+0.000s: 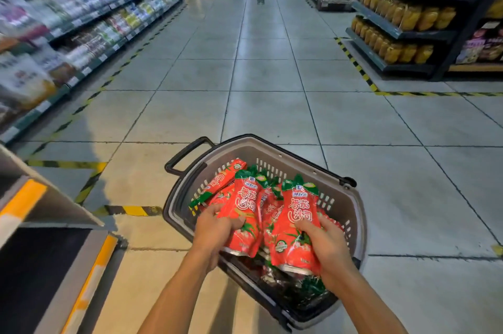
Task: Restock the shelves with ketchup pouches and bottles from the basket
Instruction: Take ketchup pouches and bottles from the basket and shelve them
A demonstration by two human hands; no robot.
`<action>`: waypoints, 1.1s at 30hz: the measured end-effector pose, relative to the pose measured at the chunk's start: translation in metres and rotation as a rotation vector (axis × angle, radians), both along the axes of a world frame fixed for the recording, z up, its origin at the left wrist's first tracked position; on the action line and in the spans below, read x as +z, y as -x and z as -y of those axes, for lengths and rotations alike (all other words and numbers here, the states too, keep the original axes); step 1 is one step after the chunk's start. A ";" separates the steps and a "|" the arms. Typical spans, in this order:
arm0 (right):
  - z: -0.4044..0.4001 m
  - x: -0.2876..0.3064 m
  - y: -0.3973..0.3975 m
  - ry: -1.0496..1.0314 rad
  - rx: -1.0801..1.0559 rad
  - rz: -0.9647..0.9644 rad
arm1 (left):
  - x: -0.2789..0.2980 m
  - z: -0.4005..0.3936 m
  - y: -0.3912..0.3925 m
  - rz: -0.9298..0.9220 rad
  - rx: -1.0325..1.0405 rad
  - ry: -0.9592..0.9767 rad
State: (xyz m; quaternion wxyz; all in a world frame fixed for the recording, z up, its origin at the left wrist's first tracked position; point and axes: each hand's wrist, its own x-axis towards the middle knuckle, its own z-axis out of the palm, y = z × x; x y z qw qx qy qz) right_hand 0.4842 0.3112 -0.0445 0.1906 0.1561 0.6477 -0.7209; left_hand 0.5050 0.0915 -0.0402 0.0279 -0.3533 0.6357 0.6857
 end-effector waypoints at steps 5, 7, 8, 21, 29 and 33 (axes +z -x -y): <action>0.052 0.054 -0.028 0.124 0.233 -0.072 | 0.059 0.057 -0.083 -0.144 0.186 -0.057; 0.082 0.072 -0.042 0.163 0.312 -0.101 | 0.084 0.077 -0.122 -0.198 0.278 -0.061; 0.099 0.080 -0.050 0.184 0.350 -0.117 | 0.096 0.086 -0.142 -0.227 0.331 -0.068; 0.303 0.154 -0.243 0.393 1.098 -0.197 | 0.172 0.132 -0.456 -0.334 1.030 0.147; 0.340 0.130 -0.407 0.311 1.493 -0.104 | 0.145 0.078 -0.629 -0.257 1.497 0.190; 0.342 0.107 -0.468 0.256 1.634 -0.078 | 0.118 0.063 -0.684 -0.148 1.637 0.204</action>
